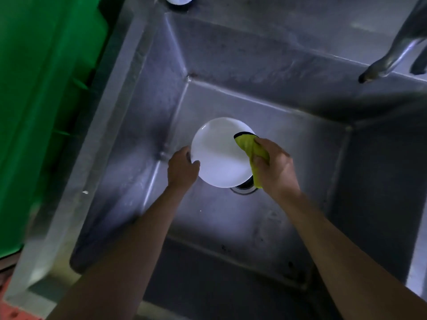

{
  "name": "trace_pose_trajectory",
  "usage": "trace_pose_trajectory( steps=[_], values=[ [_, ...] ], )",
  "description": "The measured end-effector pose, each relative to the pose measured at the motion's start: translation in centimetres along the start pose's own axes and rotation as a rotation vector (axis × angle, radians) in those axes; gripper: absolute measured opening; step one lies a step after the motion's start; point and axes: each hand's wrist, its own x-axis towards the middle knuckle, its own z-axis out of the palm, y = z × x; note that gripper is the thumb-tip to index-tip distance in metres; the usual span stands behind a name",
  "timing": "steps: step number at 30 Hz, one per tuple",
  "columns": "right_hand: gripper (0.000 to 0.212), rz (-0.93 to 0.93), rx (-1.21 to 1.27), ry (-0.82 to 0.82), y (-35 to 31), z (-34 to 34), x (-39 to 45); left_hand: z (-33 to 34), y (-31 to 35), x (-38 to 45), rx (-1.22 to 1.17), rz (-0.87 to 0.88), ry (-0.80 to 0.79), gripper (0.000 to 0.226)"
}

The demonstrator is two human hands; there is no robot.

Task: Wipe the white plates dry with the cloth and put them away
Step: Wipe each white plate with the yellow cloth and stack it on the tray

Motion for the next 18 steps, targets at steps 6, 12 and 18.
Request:
trace_pose_trajectory(
  steps=[6,12,18],
  values=[
    [0.039,-0.013,0.101,0.008,0.6,0.8,0.3,1.6,-0.7,1.0,-0.146,-0.085,0.115,0.039],
    [0.037,0.042,0.07,-0.035,1.7,1.5,0.9,2.6,-1.5,1.2,-0.188,-0.19,0.17,0.032],
    [0.046,0.022,0.085,-0.035,1.9,1.0,-0.1,2.7,-1.5,1.0,-0.369,-0.352,0.101,0.025]
  ],
)
